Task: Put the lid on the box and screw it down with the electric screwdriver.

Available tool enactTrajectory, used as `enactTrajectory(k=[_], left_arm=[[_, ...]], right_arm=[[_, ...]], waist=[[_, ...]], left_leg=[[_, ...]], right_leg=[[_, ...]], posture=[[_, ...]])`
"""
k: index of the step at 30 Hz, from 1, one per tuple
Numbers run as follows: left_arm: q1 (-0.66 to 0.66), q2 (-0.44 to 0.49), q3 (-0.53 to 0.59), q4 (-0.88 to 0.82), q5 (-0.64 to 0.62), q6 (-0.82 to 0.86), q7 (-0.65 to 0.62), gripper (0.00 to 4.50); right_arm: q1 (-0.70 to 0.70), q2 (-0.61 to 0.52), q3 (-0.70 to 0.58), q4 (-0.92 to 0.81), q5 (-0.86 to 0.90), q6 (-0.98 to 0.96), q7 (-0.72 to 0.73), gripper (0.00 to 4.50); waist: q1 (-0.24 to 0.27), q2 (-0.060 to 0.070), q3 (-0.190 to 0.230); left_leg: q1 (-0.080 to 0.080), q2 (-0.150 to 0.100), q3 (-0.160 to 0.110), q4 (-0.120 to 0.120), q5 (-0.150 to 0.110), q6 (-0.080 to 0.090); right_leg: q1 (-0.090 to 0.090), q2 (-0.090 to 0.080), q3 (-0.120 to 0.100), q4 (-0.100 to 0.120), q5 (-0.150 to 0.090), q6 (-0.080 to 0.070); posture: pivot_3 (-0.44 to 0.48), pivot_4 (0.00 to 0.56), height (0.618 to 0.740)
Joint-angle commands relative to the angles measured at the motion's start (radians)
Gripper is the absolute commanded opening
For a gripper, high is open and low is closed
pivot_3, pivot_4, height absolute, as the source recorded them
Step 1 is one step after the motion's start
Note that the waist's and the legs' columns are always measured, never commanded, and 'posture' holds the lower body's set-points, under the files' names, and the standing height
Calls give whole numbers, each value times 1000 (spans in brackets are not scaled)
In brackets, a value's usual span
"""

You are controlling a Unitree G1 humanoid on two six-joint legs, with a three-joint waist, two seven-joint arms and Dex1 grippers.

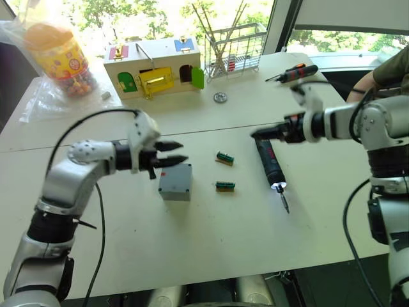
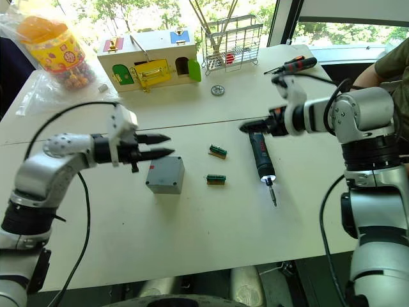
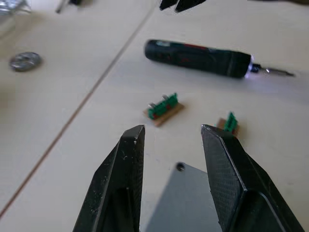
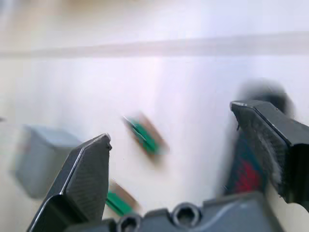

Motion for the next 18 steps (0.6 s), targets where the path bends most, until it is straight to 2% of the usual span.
enactTrajectory(k=[1,4,6,11,18], left_arm=[[23,6,97,40,-36,25,43,1834],[141,109,63,5,60,-5,26,1834],[217,166,69,-30,78,0,18,1834],[332,242,66,-64,95,-12,-20,1834],[347,179,6,-91,94,-1,20,1834]], right_arm=[[93,38,-33,-215,-49,-192,9,4442],[254,19,84,-444,-91,-276,83,4442],[357,7,168,-577,-111,-301,119,4442],[479,55,282,-678,-139,-293,108,4442],[484,170,352,-629,-183,-228,44,4442]], waist=[[3,-1,0],[5,-2,0],[4,-2,0],[11,-2,0],[10,-3,0]], left_leg=[[0,0,-1,0,0,0],[0,-3,-2,3,0,0],[0,-3,-1,3,0,0],[1,-3,-3,3,1,-2],[3,-3,-4,2,1,-2]], right_leg=[[0,0,-1,1,0,0],[0,-2,-2,4,0,0],[0,-3,-1,4,0,0],[1,-3,0,4,0,0],[3,-3,0,4,0,0]], posture=[[0,150,740],[0,150,740],[0,150,740],[0,150,740],[0,150,740]])
